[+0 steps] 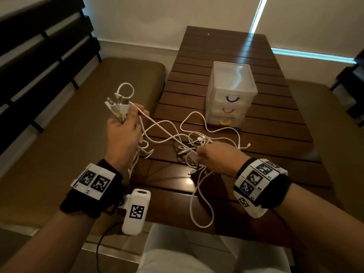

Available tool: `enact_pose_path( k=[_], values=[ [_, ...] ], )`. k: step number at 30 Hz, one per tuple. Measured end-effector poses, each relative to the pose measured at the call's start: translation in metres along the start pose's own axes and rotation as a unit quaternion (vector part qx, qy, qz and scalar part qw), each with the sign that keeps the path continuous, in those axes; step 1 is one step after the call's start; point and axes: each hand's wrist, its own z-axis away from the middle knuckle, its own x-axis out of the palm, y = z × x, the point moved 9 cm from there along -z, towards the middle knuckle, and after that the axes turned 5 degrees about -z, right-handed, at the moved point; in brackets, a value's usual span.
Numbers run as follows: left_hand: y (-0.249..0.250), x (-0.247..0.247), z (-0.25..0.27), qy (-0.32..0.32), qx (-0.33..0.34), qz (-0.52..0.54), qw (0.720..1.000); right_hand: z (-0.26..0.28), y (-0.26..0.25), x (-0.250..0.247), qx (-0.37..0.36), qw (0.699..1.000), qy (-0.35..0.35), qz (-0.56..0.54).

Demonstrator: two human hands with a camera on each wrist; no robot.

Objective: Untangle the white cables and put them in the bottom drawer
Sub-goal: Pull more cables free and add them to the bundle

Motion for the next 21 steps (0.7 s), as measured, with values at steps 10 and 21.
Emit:
enact_pose_path(
  k=[10, 21],
  values=[
    [0.022, -0.07, -0.026, 0.173, 0.024, 0.091, 0.98, 0.006, 0.029, -0.016, 0.113, 0.992, -0.062, 0.011],
    [-0.013, -0.092, -0.032, 0.143, -0.066, -0.007, 0.988, 0.026, 0.047, -0.067, 0.044, 0.976, 0.194, -0.088]
  ],
)
